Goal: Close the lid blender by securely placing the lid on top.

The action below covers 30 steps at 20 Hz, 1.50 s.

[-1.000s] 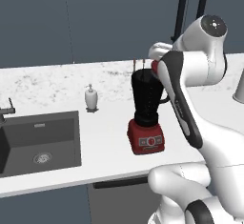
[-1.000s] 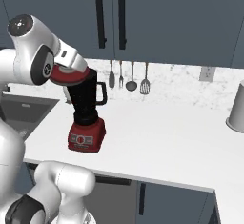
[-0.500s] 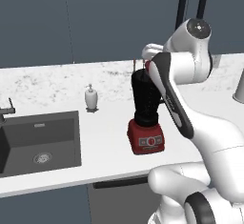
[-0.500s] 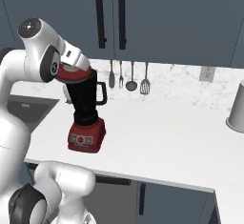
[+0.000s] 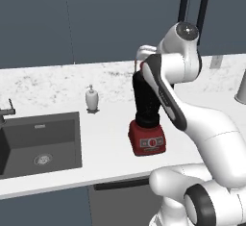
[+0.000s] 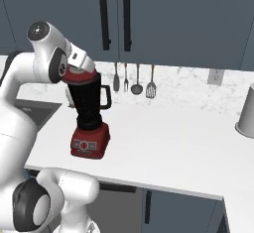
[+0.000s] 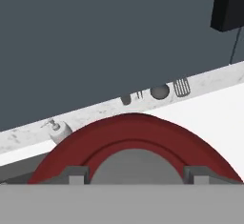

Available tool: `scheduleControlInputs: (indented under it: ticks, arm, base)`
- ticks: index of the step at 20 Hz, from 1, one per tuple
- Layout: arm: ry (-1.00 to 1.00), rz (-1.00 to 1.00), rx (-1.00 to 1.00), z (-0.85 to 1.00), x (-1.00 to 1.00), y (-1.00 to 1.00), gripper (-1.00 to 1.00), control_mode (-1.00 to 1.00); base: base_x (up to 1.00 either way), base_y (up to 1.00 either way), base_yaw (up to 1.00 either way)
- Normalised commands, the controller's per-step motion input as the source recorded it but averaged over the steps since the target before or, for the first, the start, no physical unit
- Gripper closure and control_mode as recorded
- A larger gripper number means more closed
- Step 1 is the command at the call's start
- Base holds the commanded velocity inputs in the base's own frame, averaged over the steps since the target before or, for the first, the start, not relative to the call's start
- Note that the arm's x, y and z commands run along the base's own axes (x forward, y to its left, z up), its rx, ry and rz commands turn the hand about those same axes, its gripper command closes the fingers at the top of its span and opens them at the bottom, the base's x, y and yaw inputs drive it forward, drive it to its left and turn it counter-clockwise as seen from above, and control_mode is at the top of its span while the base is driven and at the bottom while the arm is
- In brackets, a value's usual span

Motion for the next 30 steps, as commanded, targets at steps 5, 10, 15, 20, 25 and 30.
scheduleControlInputs:
  ticks: [5,10,15,20,25,30]
  arm:
    - [0.00,0.00,0.00,0.00,0.22,0.04,1.00,-1.00]
    - [0.00,0.00,0.00,0.10,0.12,0.00,1.00,-1.00]
    - [0.00,0.00,-0.01,0.22,0.25,0.02,1.00,-1.00]
    - [0.01,0.00,-0.02,0.12,0.23,0.10,1.00,-1.00]
    - [0.00,0.00,-0.02,0.00,0.05,0.10,1.00,-1.00]
    - [0.00,0.00,-0.02,0.00,0.01,0.01,1.00,-1.00]
  base:
    - [0.00,0.00,0.00]
    - [0.00,0.00,0.00]
    - [0.00,0.00,0.00]
    - [0.00,0.00,0.00]
    - [0.00,0.00,0.00]
    - [0.00,0.00,0.00]
